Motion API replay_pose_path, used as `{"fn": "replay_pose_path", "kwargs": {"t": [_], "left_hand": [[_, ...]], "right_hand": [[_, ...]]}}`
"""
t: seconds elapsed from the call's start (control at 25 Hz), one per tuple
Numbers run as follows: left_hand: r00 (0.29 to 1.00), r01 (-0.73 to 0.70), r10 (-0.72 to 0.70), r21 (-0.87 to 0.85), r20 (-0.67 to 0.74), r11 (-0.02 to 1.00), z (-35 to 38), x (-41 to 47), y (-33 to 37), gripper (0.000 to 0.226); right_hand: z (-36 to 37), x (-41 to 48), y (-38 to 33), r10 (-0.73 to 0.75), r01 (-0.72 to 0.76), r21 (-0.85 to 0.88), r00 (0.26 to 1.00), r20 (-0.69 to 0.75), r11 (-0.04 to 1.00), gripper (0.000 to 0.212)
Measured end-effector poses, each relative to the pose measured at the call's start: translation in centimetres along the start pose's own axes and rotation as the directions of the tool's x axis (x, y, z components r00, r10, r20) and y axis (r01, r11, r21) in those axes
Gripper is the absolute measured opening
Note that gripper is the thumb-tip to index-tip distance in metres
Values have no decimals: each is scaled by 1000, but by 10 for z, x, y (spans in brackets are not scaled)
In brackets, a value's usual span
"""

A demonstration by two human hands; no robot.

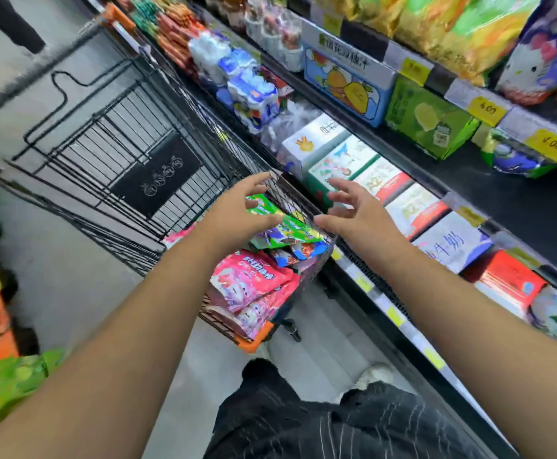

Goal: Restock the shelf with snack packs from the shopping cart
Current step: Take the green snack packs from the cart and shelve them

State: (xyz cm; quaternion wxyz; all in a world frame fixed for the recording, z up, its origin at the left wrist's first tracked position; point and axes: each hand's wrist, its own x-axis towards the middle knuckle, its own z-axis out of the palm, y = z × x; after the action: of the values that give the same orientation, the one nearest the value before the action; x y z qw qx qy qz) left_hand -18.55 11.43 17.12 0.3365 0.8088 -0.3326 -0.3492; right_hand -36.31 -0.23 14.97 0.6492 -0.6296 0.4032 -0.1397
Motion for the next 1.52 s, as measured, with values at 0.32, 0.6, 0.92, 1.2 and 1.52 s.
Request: {"fn": "replay_pose_path", "kwargs": {"t": [0.32, 0.6, 0.92, 1.2, 1.52], "left_hand": [[993, 3, -3, 0, 121, 1000, -77, 76, -70, 61], [969, 21, -40, 83, 245, 996, -100, 153, -125, 56], [924, 120, -196, 238, 329, 964, -74, 222, -167, 60], [893, 167, -298, 366, 338, 916, -38, 267, -211, 76], [873, 370, -432, 271, 225, 889, -10, 281, -243, 99]], "right_hand": [[105, 54, 17, 131, -135, -21, 984, -121, 991, 58], [161, 97, 51, 288, -292, 35, 910, -297, 956, 61], [159, 136, 101, 470, -462, 116, 800, -373, 879, 65], [152, 163, 157, 581, -598, 98, 708, -401, 796, 73], [155, 183, 194, 717, -541, 470, 538, -444, 697, 111]]}}
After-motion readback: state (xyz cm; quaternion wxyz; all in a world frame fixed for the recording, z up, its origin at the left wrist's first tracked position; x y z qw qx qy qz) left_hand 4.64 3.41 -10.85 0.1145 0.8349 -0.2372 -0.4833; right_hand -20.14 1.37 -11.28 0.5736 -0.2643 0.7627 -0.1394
